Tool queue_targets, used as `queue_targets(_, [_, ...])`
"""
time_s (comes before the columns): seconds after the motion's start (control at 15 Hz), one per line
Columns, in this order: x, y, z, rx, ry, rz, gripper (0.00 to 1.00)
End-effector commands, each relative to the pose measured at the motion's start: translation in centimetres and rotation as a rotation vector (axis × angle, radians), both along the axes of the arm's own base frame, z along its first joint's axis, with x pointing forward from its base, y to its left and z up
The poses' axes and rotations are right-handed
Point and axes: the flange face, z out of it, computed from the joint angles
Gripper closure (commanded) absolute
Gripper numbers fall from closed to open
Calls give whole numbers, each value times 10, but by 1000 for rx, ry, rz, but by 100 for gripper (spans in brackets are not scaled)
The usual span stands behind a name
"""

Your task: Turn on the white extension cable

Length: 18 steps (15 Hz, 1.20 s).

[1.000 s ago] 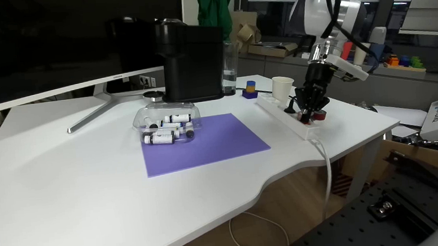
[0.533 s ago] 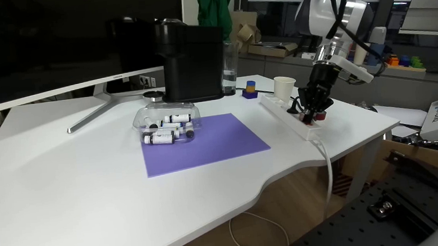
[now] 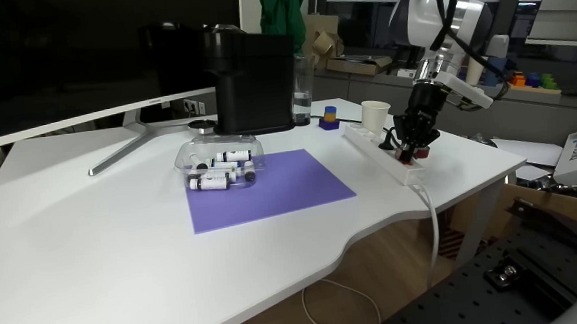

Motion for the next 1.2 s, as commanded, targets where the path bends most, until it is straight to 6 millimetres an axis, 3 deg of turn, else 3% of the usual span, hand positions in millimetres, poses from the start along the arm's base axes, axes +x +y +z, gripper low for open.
queue_targets(0.0, [1,6,8,-7,-11,21,100])
queue_targets(0.73, [-25,30,-7,-150,-53,-34,100])
queue_targets(1.13, [-37,21,-40,-173,-23,-182,100])
